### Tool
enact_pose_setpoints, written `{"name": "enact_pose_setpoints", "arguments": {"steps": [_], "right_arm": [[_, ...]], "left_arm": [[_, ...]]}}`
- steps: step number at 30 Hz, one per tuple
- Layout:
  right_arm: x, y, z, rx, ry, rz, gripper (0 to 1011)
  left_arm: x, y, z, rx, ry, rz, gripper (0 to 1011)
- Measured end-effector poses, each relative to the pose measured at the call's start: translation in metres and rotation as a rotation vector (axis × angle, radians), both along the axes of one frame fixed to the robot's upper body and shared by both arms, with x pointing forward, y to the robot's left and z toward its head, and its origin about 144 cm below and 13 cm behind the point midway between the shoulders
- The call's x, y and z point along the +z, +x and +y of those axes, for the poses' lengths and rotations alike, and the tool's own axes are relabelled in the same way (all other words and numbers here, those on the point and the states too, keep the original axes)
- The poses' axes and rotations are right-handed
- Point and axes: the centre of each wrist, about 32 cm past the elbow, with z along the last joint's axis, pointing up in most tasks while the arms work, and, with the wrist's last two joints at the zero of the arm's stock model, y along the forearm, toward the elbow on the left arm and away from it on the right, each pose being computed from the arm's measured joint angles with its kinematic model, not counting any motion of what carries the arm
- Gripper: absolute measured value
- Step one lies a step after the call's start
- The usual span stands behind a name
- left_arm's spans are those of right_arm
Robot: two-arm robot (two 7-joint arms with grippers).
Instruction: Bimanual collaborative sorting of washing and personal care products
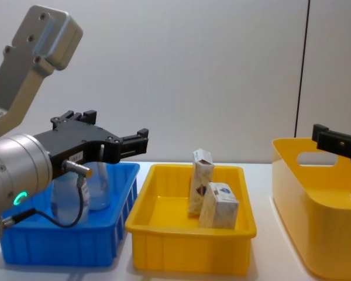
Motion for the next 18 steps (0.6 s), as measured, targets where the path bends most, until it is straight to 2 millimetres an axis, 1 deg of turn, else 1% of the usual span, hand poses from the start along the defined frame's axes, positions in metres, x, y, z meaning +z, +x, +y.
{"name": "enact_pose_setpoints", "arguments": {"steps": [18], "right_arm": [[0.0, 0.0, 0.0, 0.0, 0.0, 0.0, 1002]], "left_arm": [[0.0, 0.0, 0.0, 0.0, 0.0, 0.0, 1001]]}}
